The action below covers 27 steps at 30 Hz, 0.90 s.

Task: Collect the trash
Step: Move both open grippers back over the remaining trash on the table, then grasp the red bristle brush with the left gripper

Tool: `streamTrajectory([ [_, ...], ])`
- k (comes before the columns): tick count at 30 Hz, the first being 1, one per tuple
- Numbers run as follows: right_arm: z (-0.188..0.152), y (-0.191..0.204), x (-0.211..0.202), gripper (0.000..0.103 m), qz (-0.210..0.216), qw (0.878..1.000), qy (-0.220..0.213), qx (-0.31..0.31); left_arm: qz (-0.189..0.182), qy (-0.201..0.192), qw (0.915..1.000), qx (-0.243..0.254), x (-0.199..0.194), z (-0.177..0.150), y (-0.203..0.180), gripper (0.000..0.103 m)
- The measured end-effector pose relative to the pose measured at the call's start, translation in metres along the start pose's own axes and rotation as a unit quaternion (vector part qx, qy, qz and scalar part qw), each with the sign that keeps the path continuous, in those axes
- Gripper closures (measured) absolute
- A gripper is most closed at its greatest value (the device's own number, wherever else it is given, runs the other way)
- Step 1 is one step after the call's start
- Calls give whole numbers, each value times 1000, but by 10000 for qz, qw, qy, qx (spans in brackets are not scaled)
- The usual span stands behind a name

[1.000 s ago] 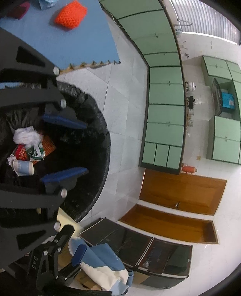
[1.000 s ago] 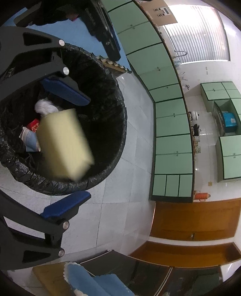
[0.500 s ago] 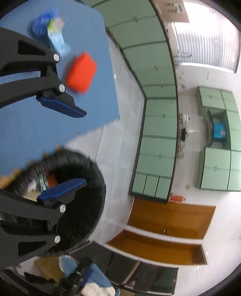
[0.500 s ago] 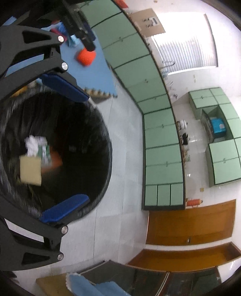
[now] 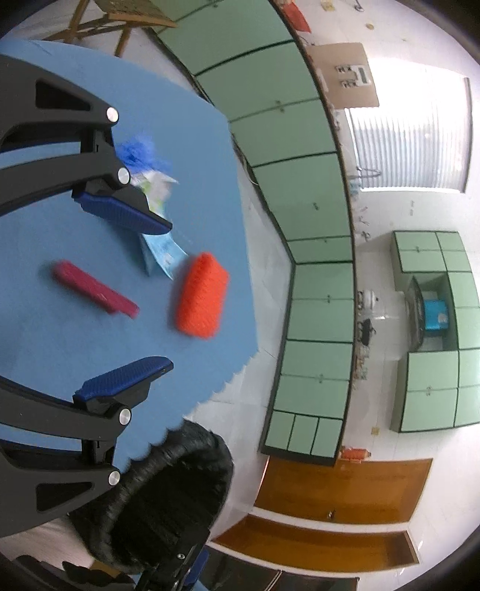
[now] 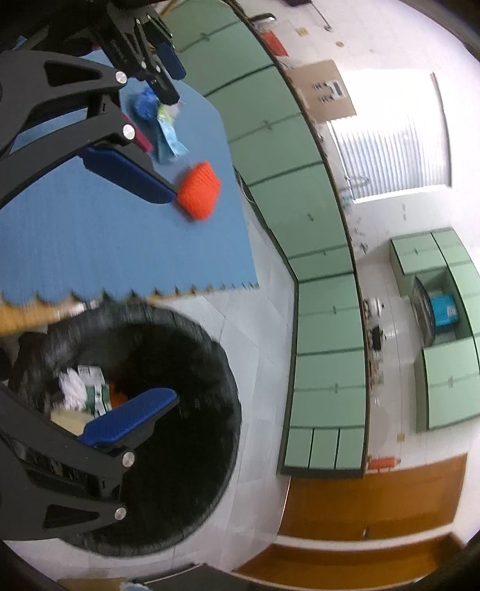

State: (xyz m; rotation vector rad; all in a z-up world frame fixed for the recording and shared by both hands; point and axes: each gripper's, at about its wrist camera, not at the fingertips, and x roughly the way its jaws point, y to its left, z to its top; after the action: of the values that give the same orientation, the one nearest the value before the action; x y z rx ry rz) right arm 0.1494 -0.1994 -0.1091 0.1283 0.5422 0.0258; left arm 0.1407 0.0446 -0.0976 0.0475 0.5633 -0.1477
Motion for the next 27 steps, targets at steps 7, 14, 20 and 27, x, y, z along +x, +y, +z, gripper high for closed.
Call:
streamTrajectory([
  [7, -17, 41, 18, 6, 86, 9987, 212, -458, 48, 208, 9997, -79, 4, -24, 14, 36],
  [14, -20, 47, 26, 6, 34, 9982, 246, -551, 4, 418, 9991, -13, 23, -37, 9, 36],
  [20, -24, 38, 33, 6, 0, 9983, 324, -487, 19, 685, 9976, 25, 46, -44, 2, 36],
  [27, -26, 36, 40, 6, 10, 9978, 425, -506, -205, 990, 9949, -4, 62, -48, 0, 78],
])
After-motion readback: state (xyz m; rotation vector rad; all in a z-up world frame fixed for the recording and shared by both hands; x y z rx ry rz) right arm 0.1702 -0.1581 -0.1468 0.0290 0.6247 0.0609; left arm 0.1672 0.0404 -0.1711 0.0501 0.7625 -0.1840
